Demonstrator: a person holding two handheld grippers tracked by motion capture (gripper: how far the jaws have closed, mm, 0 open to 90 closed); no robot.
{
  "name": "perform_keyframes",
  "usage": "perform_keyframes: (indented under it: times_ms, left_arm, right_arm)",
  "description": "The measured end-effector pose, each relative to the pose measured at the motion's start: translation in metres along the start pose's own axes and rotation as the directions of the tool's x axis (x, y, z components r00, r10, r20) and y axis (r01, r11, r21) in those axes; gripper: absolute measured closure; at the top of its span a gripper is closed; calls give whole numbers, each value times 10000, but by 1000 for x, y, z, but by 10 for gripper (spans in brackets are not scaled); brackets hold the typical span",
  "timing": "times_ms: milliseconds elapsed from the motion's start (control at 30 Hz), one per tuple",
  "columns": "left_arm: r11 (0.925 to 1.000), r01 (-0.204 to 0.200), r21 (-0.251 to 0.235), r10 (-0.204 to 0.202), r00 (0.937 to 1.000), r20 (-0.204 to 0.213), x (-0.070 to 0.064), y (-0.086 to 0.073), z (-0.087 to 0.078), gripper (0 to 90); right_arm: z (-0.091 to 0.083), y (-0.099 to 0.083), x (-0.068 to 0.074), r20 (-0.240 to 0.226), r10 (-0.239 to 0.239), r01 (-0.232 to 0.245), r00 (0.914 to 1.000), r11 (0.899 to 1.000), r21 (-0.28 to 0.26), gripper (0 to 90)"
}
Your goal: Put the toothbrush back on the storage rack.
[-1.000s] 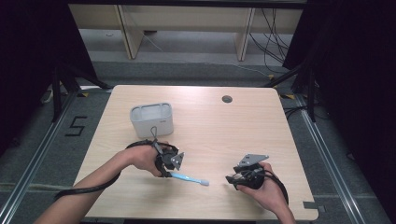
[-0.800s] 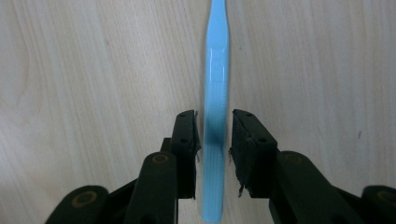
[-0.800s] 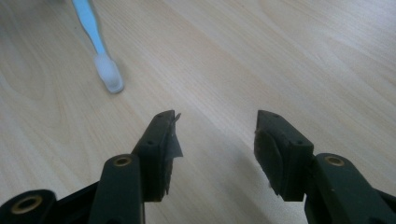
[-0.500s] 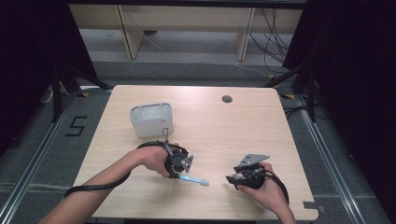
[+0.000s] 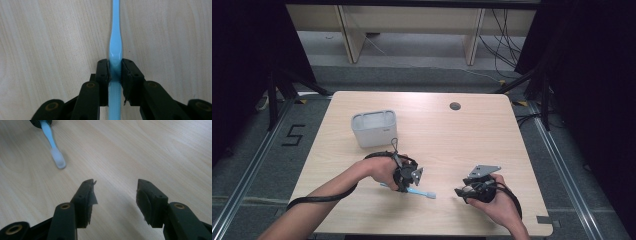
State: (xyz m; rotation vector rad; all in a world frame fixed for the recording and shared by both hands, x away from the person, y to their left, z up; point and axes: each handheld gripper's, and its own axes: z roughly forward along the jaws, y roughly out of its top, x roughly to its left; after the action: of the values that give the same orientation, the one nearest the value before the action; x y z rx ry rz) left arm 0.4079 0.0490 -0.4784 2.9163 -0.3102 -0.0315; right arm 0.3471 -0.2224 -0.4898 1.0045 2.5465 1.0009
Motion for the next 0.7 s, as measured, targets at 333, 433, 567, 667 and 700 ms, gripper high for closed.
perform_keyframes:
  times_ms: [333,433,567,667,700]
  left_arm:
    - [9998,-29,177,29,10000,0,-3,2,1,780]
    - [9998,-74,166,73,9999,71,-5,2,1,780]
    - [9998,-136,117,136,9999,-21,-7,1,0,781]
    - [9999,-136,-80,135,9998,-162,-8,0,-4,781]
    - [9997,-136,-184,131,9996,-267,-9,0,-5,781]
  right_arm:
    - [0,0,0,8,17,-17,10000,10000,32,489]
    - [0,0,0,-1,47,-47,10000,10000,9,489]
    - [-2,0,-1,-19,118,-118,9999,9999,100,490]
    - [-3,0,0,-6,370,-370,9993,9992,122,490]
    - [-2,-1,-1,79,328,-327,9994,9994,-81,491]
